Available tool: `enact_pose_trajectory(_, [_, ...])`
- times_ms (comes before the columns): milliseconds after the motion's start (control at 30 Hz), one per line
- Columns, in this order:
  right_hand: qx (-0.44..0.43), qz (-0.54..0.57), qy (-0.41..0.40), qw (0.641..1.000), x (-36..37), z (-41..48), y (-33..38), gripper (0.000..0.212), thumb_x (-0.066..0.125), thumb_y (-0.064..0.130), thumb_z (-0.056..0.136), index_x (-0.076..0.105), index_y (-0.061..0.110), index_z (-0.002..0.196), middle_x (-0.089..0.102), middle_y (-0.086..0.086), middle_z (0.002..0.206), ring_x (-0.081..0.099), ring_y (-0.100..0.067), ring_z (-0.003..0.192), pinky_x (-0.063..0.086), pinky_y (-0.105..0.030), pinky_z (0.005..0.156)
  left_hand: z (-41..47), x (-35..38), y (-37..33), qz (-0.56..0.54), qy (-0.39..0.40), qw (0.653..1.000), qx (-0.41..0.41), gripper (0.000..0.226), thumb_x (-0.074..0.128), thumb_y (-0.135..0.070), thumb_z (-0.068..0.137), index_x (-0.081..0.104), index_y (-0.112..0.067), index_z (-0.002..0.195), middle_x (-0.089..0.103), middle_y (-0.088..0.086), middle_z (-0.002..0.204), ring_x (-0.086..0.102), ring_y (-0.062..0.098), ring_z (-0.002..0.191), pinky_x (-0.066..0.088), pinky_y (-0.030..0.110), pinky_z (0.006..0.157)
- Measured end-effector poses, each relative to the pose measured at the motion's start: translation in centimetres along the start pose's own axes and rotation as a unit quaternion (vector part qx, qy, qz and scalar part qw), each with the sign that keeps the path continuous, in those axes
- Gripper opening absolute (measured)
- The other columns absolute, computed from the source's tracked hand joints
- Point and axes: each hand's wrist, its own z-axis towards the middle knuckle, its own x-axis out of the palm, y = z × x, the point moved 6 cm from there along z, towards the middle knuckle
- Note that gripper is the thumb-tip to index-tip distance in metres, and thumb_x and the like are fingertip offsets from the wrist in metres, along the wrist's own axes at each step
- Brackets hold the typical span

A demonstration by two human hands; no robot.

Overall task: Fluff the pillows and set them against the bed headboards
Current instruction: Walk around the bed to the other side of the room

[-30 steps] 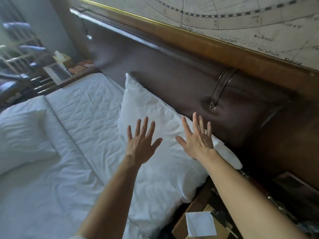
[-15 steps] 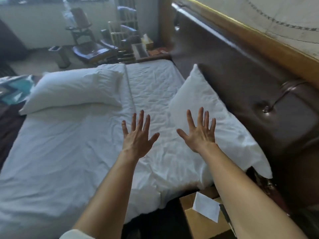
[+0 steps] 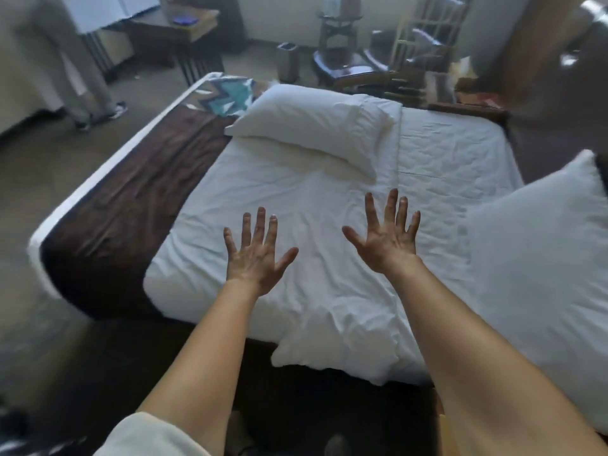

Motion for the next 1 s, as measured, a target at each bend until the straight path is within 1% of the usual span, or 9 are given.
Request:
enact_pose_trajectory(167, [-0.088,-0.022,0.015,0.996,2.0,1.3,14.5,0.089,0.016,0.082,0.091,-0.024,0.035,0.157,-0.033,-0.016,0.162,-0.026,-0.037,0.151,-0.017,-0.06,0.119,-2.3,-0.6,13.7,0.006,-0.003,0.997,-0.075,0.088,0.003,-0.078,0.092,-0.015,-0.025,0.159,-0.03,0.001,0.165,-0.027,0.028,0.152,-0.012,0.065,0.119])
enact_pose_trajectory(267, [-0.128,-0.022,0.021,0.991,3.0,1.8,22.7,0.089,0.017,0.082,0.091,-0.022,0.036,0.157,-0.032,-0.017,0.163,-0.025,-0.037,0.152,-0.017,-0.059,0.119,-3.9,-1.3,21.8,-0.01,-0.012,0.992,-0.125,0.087,0.006,-0.079,0.093,-0.01,-0.025,0.16,-0.025,0.003,0.167,-0.023,0.029,0.153,-0.013,0.065,0.118])
enact_pose_trajectory(400, [-0.189,-0.033,0.033,0.981,5.0,1.7,33.7,0.088,0.016,0.081,0.091,-0.02,0.036,0.158,-0.029,-0.017,0.164,-0.022,-0.037,0.153,-0.017,-0.059,0.119,-7.3,-2.4,31.7,-0.015,-0.021,0.98,-0.198,0.087,0.007,-0.076,0.093,-0.009,-0.023,0.16,-0.021,0.005,0.168,-0.021,0.03,0.154,-0.012,0.064,0.118])
enact_pose_trajectory(500, [-0.212,-0.035,0.042,0.976,6.6,1.1,40.1,0.087,0.019,0.078,0.094,-0.017,0.034,0.159,-0.027,-0.018,0.165,-0.02,-0.037,0.153,-0.016,-0.059,0.12,-9.7,-2.4,37.3,-0.023,-0.024,0.969,-0.243,0.085,0.01,-0.074,0.095,-0.008,-0.023,0.161,-0.02,0.005,0.168,-0.02,0.03,0.154,-0.011,0.064,0.12])
enact_pose_trajectory(633, [-0.264,-0.051,0.046,0.962,8.5,0.2,48.1,0.086,0.017,0.078,0.094,-0.016,0.034,0.16,-0.026,-0.017,0.165,-0.02,-0.037,0.154,-0.017,-0.059,0.118,-12.5,-1.9,43.8,-0.038,-0.036,0.95,-0.309,0.084,0.012,-0.074,0.096,-0.006,-0.023,0.161,-0.018,0.004,0.168,-0.017,0.029,0.155,-0.009,0.064,0.12])
enact_pose_trajectory(767, [-0.308,-0.067,0.045,0.948,10.8,0.1,54.6,0.086,0.013,0.082,0.091,-0.015,0.037,0.159,-0.023,-0.016,0.166,-0.016,-0.037,0.154,-0.014,-0.06,0.12,-14.7,-1.1,48.8,-0.045,-0.037,0.933,-0.354,0.084,0.012,-0.073,0.097,-0.006,-0.023,0.161,-0.017,0.005,0.169,-0.018,0.029,0.155,-0.01,0.063,0.118])
enact_pose_trajectory(1000, [-0.376,-0.088,0.076,0.919,13.9,1.8,65.0,0.084,0.015,0.079,0.094,-0.016,0.037,0.159,-0.024,-0.016,0.166,-0.018,-0.037,0.154,-0.012,-0.06,0.122,-16.1,0.9,56.6,-0.059,-0.021,0.901,-0.429,0.084,0.012,-0.073,0.096,-0.004,-0.024,0.162,-0.018,0.005,0.168,-0.017,0.03,0.155,-0.008,0.064,0.12])
